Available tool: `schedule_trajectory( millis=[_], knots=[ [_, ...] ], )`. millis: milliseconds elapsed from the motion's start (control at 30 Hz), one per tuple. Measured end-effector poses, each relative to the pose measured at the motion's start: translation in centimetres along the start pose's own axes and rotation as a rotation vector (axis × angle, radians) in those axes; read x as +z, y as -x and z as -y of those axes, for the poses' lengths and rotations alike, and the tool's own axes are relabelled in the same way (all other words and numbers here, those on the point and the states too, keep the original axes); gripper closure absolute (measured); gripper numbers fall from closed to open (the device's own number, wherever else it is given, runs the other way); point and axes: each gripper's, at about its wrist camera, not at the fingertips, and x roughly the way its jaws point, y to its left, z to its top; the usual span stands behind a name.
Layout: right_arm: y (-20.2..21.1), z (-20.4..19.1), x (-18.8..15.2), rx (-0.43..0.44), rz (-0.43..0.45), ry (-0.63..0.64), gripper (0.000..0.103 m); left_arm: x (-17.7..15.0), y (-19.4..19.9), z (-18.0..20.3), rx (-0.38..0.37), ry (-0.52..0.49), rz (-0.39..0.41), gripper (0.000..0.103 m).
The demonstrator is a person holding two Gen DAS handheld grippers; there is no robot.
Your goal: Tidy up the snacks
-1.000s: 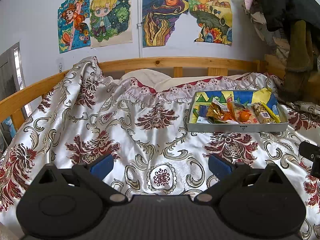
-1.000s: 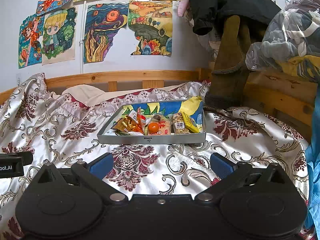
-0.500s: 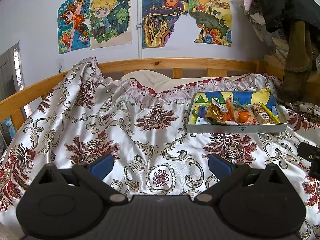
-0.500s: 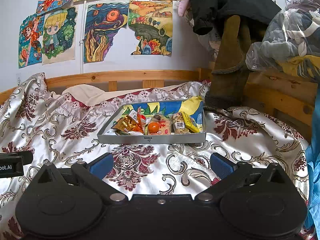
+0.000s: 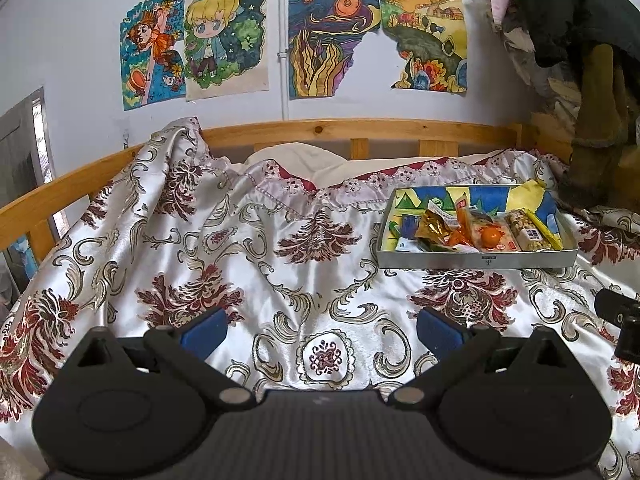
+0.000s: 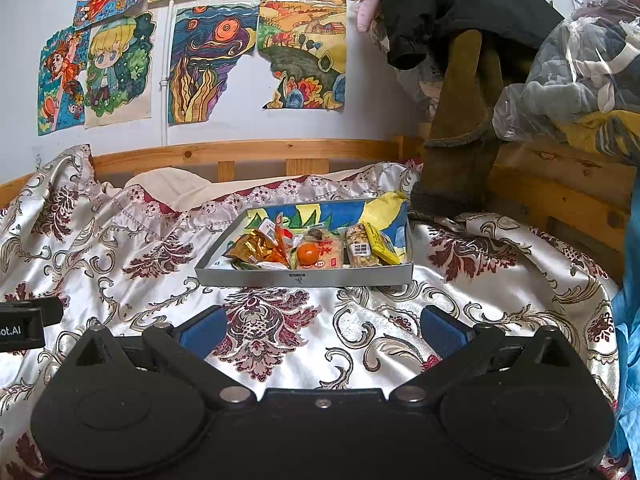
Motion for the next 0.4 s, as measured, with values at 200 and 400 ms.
schedule_trajectory(
  millis=[200,400],
  knots=[
    [-0.01,0.00,0.03,-0.001,0.000,0.000,0.001,-0.08,0.00,0.22,0.001,-0.003,0.000,0.000],
    [0.01,-0.01,0.02,0.000,0.000,0.001,0.001,-0.13,-0.03,0.17,-0.004,-0.002,-0.006,0.000]
  ],
)
